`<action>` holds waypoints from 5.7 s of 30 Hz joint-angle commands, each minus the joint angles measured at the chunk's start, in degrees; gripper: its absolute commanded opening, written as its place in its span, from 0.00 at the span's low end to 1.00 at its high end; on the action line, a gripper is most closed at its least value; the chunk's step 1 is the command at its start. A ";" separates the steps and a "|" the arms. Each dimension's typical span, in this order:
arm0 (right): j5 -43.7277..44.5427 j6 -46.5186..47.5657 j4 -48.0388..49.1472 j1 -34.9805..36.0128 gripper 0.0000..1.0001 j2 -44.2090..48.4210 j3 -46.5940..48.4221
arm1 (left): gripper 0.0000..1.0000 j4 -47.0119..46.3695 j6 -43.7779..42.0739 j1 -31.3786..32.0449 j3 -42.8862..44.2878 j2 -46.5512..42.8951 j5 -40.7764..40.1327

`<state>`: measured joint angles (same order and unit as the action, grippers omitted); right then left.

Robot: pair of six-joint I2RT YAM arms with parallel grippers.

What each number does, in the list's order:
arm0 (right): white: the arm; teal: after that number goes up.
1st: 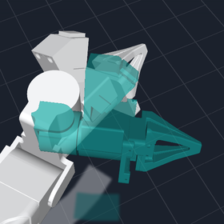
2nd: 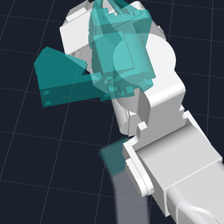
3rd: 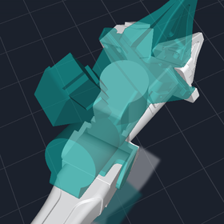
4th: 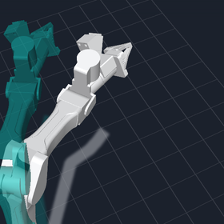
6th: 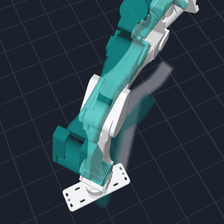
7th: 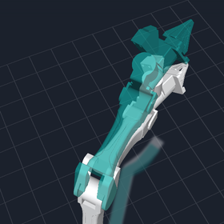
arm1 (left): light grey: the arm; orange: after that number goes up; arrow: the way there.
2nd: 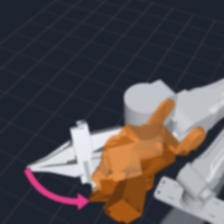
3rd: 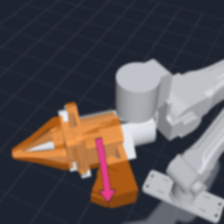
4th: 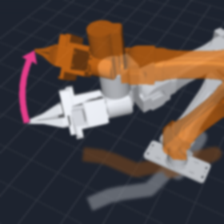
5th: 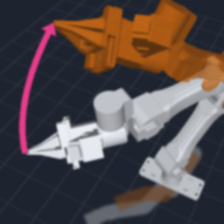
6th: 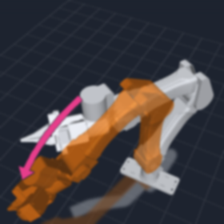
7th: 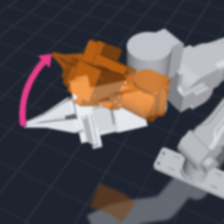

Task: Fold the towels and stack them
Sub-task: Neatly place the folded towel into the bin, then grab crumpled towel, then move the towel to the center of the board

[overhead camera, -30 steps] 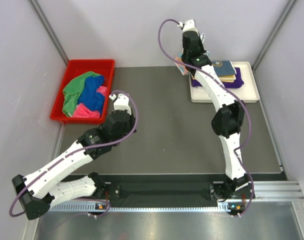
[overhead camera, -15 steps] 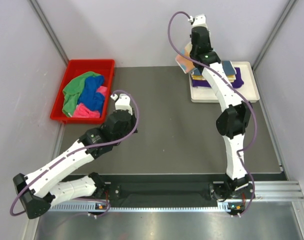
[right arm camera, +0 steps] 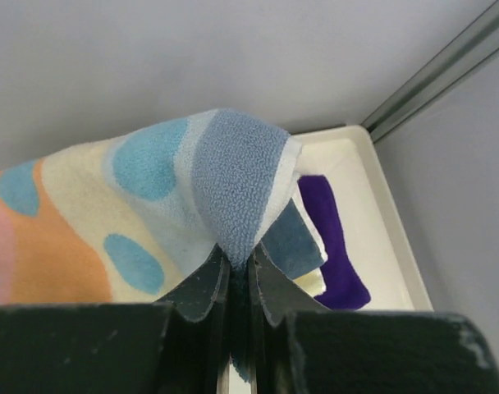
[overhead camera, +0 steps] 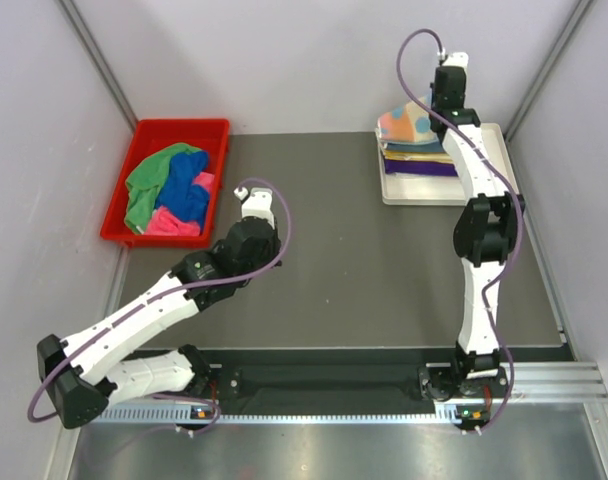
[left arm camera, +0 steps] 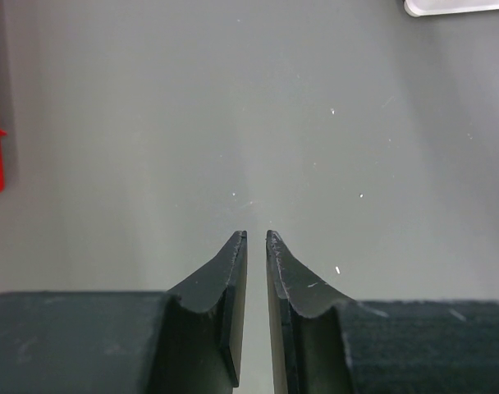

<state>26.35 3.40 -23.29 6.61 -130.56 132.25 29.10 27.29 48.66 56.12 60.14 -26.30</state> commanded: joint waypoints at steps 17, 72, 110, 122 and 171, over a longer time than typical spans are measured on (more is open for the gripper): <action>-14.49 -12.72 1.05 -11.80 0.55 -4.18 -8.06 | 0.20 -2.65 0.83 -0.24 2.59 2.97 2.49; -30.83 -25.11 12.74 18.17 0.75 42.41 -63.34 | 0.65 -17.15 4.18 -43.74 21.83 44.95 -17.38; -29.60 -23.61 13.71 19.05 0.64 39.42 -60.62 | 0.00 -32.01 0.84 -41.38 5.14 19.42 -3.93; -27.67 -23.61 11.95 18.00 0.65 42.40 -60.08 | 0.00 -23.92 -3.73 -23.01 12.86 12.90 -1.39; -22.14 -11.92 8.53 39.96 0.60 12.02 -37.60 | 0.53 20.58 39.56 21.85 -6.09 -13.10 -23.84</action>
<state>1.50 -9.52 -12.69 44.01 -115.66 89.14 52.40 75.92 75.81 52.23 49.74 -55.75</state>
